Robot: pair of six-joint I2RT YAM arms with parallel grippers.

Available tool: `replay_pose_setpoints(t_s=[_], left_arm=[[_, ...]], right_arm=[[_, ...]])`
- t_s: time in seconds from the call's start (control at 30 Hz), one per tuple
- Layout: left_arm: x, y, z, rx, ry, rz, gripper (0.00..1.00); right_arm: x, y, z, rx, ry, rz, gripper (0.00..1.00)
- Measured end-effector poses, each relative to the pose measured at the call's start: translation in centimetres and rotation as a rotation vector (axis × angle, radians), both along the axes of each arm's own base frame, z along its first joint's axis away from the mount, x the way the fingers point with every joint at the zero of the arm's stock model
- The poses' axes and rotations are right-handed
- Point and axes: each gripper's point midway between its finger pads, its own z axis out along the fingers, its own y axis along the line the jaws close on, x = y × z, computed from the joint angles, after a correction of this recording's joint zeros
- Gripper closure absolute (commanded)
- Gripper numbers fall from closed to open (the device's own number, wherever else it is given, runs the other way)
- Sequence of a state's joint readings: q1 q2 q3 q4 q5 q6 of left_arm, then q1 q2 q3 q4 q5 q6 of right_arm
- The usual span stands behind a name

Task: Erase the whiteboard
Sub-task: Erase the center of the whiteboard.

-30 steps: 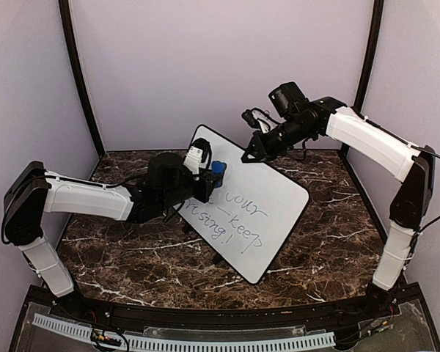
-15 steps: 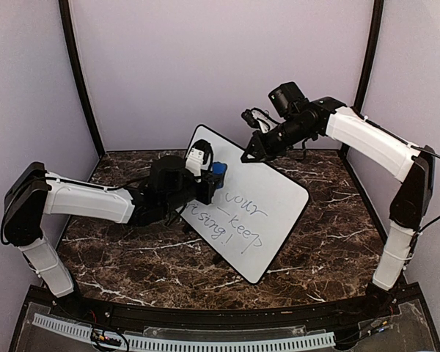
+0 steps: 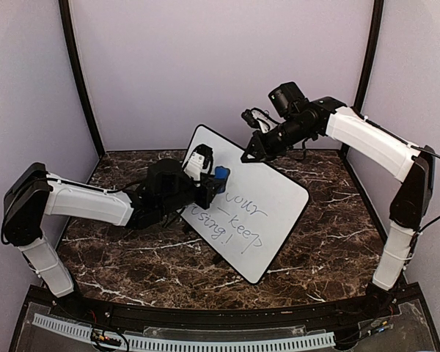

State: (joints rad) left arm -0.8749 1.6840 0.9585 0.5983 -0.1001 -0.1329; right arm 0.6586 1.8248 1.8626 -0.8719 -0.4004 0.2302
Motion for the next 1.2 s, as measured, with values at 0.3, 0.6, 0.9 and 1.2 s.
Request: replay_pose_setpoints(t_s=[0.3, 0.6, 0.9, 1.2], left_arm=[[-1.9, -0.9, -0.6, 0.028, -0.025, -0.065, 1.0], [-3.2, -1.1, -1.1, 0.033, -0.037, -0.109, 1.0], [-2.3, -0.3, -1.1, 0.075, -0.052, 0.007, 1.0], [0.2, 3.0, -1.6, 0.121, -0.054, 0.203, 1.0]], right_arm=[[-0.1, 0.1, 0.1, 0.002, 0.001, 0.004, 1.0], [-0.3, 0.5, 0.4, 0.003, -0.012, 0.026, 1.0], [-0.4, 0.5, 0.3, -0.001, -0.013, 0.03, 1.0], [-0.4, 0.5, 0.3, -0.001, -0.013, 0.029, 1.0]])
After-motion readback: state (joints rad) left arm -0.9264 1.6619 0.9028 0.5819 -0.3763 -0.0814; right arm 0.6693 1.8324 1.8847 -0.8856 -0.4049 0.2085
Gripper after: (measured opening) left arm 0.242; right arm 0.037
